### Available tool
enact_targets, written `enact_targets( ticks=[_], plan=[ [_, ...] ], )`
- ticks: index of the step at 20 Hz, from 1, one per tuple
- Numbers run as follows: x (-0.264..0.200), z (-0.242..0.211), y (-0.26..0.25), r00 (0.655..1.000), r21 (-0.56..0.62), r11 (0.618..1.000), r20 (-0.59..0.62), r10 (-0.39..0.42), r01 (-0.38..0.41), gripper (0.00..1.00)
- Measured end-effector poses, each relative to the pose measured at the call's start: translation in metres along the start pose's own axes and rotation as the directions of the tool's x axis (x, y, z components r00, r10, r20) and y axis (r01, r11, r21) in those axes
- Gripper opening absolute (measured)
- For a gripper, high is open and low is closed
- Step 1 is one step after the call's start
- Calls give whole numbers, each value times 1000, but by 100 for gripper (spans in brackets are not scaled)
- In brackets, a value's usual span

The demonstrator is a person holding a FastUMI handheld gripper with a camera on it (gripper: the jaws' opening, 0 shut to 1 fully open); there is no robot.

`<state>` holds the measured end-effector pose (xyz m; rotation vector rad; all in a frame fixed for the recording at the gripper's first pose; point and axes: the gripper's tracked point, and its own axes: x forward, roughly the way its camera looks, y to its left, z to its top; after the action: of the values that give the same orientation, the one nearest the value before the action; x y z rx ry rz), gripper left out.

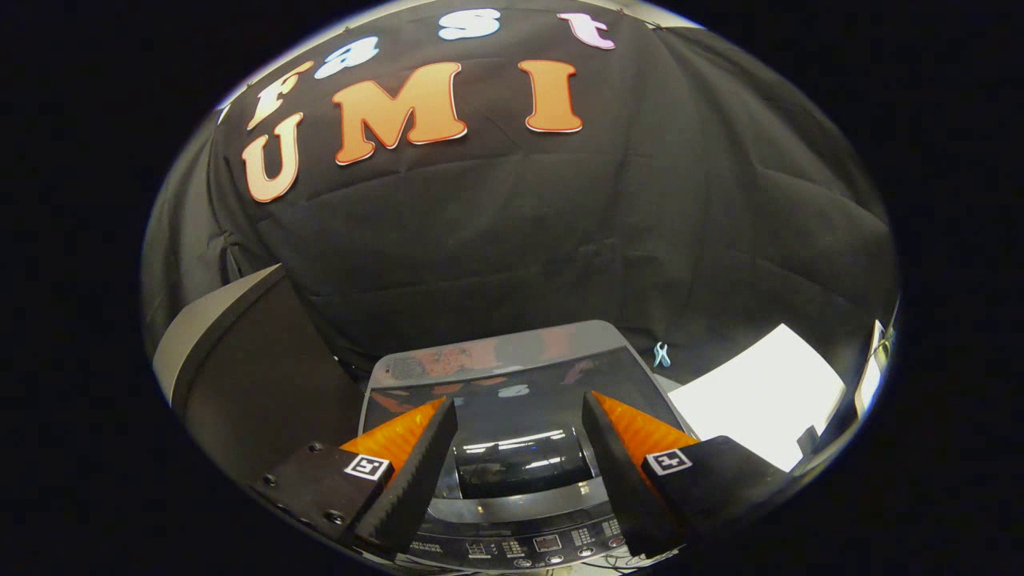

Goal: Put the clothes into the washing machine and then close the washing machine lid.

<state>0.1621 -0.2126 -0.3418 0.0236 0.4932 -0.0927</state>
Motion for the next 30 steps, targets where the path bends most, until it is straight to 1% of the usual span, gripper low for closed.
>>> enact_targets(
  ticks=[3,5,7,9,11,14,16,19,22,25,30],
  plan=[
    [-8,9,-7,1000,-10,1000,-3,-18,18,100],
    [-18,25,-10,1000,-23,999,3,-29,29,100],
    [-30,45,-7,1000,-22,999,19,-23,24,100],
    [-45,71,-4,999,-3,1000,52,-6,7,100],
    [-62,108,1,995,13,1000,102,9,-10,100],
    [-86,162,9,981,14,999,190,25,-29,100],
    [-105,188,12,973,34,998,226,38,-47,100],
    [-134,229,17,956,73,994,290,53,-77,99],
    [-165,263,9,939,75,995,342,35,-64,98],
    [-195,299,-1,907,71,997,421,7,-40,98],
    [-236,350,0,860,42,999,510,9,-35,98]
  ],
)
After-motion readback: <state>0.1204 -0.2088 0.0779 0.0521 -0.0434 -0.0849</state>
